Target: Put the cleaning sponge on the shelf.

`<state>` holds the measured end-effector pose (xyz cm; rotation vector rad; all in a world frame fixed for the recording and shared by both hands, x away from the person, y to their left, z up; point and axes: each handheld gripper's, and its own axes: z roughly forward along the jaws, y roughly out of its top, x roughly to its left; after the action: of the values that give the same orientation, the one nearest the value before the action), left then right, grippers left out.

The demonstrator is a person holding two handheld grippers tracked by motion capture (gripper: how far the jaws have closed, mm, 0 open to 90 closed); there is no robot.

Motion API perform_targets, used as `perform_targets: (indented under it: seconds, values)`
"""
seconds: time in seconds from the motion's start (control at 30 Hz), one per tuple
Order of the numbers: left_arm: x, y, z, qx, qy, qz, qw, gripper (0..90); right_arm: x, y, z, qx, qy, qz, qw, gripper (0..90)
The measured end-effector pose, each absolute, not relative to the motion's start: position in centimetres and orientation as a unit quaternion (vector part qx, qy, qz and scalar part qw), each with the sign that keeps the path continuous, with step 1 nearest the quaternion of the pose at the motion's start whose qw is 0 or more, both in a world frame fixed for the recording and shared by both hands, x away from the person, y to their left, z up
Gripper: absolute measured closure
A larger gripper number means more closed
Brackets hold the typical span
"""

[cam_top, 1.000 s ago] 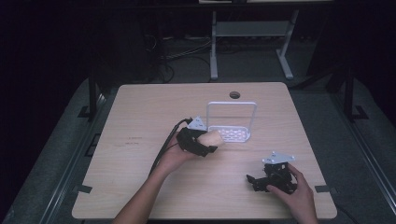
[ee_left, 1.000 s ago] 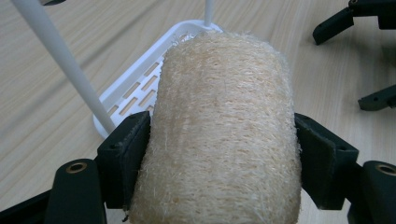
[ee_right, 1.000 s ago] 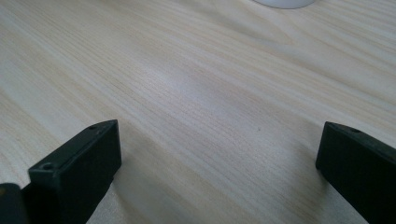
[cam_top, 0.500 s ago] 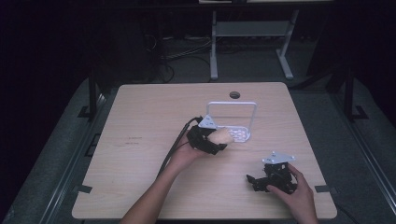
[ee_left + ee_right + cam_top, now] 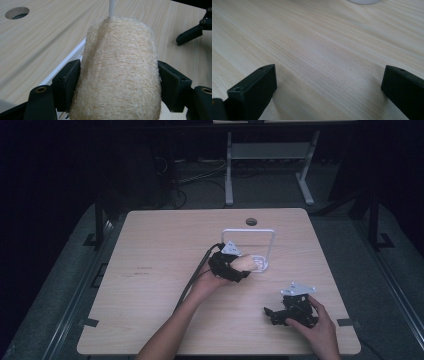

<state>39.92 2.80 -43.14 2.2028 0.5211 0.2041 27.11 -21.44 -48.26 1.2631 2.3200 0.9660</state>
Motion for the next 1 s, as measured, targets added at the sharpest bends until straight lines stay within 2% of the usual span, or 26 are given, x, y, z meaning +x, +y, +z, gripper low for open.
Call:
perform_targets:
  seconds: [1.0]
  values:
    - [42.6, -0.8, -45.1, 0.883, 0.219, 0.095, 0.404, 25.9, 27.1, -21.5, -48.3, 0.440, 0.814, 0.341, 0.165, 0.0]
